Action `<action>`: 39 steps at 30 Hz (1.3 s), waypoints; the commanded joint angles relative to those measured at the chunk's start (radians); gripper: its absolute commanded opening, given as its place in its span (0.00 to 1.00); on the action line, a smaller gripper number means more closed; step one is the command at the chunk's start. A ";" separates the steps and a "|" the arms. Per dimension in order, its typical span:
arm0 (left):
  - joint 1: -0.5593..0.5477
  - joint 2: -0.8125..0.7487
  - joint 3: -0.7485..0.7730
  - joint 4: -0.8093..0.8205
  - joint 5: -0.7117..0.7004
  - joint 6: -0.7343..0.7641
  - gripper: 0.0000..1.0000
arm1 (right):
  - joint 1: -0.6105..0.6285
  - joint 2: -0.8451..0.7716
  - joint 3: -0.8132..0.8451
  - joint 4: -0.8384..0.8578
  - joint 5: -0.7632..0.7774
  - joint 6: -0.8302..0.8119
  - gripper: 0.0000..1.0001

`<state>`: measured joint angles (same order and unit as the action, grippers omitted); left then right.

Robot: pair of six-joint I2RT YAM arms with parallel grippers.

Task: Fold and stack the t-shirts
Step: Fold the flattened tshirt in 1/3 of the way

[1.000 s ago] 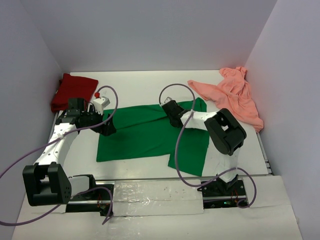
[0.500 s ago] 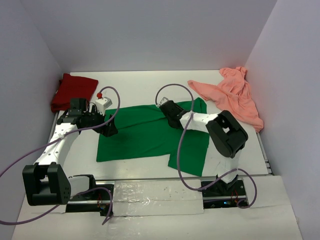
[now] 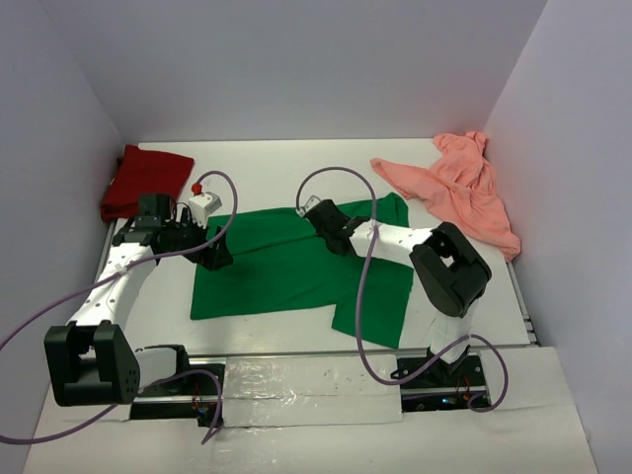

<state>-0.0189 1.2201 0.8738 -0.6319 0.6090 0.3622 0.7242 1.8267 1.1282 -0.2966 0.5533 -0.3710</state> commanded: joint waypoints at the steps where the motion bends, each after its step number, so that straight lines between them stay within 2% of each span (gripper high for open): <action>1: -0.006 -0.011 0.002 -0.002 0.032 0.018 0.99 | 0.004 -0.018 0.027 -0.027 0.000 0.030 0.43; 11: -0.006 -0.016 0.004 -0.003 0.029 0.018 0.99 | 0.004 0.013 0.004 -0.012 0.031 0.021 0.44; 18: -0.006 -0.018 0.007 -0.005 0.026 0.018 0.99 | 0.001 0.052 -0.001 0.007 0.042 0.007 0.39; 24: -0.006 -0.021 0.005 -0.005 0.026 0.017 0.99 | -0.005 0.072 -0.022 0.046 0.083 -0.014 0.25; 28: -0.006 -0.024 0.007 -0.006 0.029 0.018 0.99 | -0.009 0.069 -0.027 0.056 0.091 -0.020 0.20; 34: -0.006 -0.027 0.005 -0.006 0.032 0.018 0.99 | -0.016 0.069 -0.031 0.063 0.108 -0.023 0.02; 39: -0.006 -0.027 0.005 -0.006 0.035 0.020 0.99 | -0.014 0.052 -0.016 0.040 0.096 -0.017 0.00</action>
<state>-0.0189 1.2186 0.8738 -0.6331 0.6090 0.3702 0.7151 1.8915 1.1034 -0.2691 0.6285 -0.3969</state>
